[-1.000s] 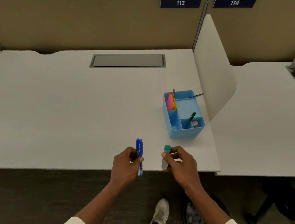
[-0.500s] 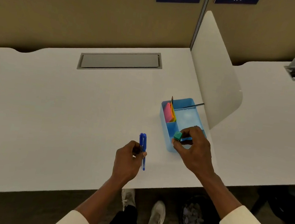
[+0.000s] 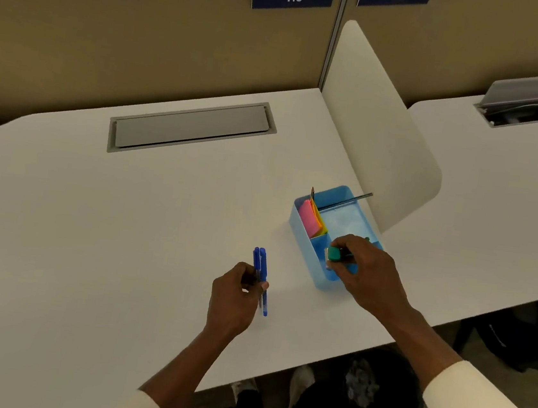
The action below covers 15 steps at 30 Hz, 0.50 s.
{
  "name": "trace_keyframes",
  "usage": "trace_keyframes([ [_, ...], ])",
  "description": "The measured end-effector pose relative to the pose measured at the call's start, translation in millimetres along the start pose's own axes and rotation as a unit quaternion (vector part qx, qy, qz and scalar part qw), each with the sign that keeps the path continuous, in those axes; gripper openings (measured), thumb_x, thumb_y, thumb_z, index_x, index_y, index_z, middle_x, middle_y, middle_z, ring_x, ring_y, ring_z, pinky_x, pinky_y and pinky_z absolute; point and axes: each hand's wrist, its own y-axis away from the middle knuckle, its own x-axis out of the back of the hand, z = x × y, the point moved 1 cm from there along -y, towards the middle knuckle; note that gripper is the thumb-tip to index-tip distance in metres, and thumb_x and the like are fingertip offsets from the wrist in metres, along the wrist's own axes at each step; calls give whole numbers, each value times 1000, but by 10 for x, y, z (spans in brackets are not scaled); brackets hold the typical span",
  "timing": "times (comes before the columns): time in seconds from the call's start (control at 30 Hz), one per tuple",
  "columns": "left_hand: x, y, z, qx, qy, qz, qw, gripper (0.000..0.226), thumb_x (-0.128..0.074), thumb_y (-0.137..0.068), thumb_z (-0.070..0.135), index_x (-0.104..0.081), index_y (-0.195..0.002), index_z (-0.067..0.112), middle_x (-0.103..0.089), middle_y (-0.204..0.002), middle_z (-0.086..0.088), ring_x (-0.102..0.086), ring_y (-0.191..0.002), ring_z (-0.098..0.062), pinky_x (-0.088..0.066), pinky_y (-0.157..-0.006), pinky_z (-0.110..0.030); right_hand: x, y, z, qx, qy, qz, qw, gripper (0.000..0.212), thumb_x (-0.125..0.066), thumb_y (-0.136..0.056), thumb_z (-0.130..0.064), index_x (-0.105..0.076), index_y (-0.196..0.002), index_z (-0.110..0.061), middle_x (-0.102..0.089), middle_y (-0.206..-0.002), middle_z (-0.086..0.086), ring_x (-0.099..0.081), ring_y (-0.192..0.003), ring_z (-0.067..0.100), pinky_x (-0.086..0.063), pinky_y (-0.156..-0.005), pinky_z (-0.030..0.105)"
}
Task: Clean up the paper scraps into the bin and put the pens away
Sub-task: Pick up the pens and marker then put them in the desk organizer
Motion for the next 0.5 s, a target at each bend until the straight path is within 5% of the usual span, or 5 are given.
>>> trace_keyframes([
  [0.2, -17, -47, 62, 3, 3, -12, 1000, 19, -81, -90, 24, -63, -95, 29, -68, -87, 22, -67, -82, 3, -45, -68, -7, -102, -18, 62, -7, 144, 16, 989, 38, -90, -78, -34, -74, -107, -15, -60, -100, 4, -61, -85, 17, -36, -61, 16],
  [0.5, -125, 4, 252, 33, 25, 8, 999, 17, -79, -92, 26, -65, -101, 23, -70, -92, 12, -70, -86, -11, -47, -72, -10, -232, -124, 104, 21, 275, -73, 958, 33, -79, -87, -44, -74, -109, -20, -65, -97, 2, -60, -96, 19, -42, -59, 26],
])
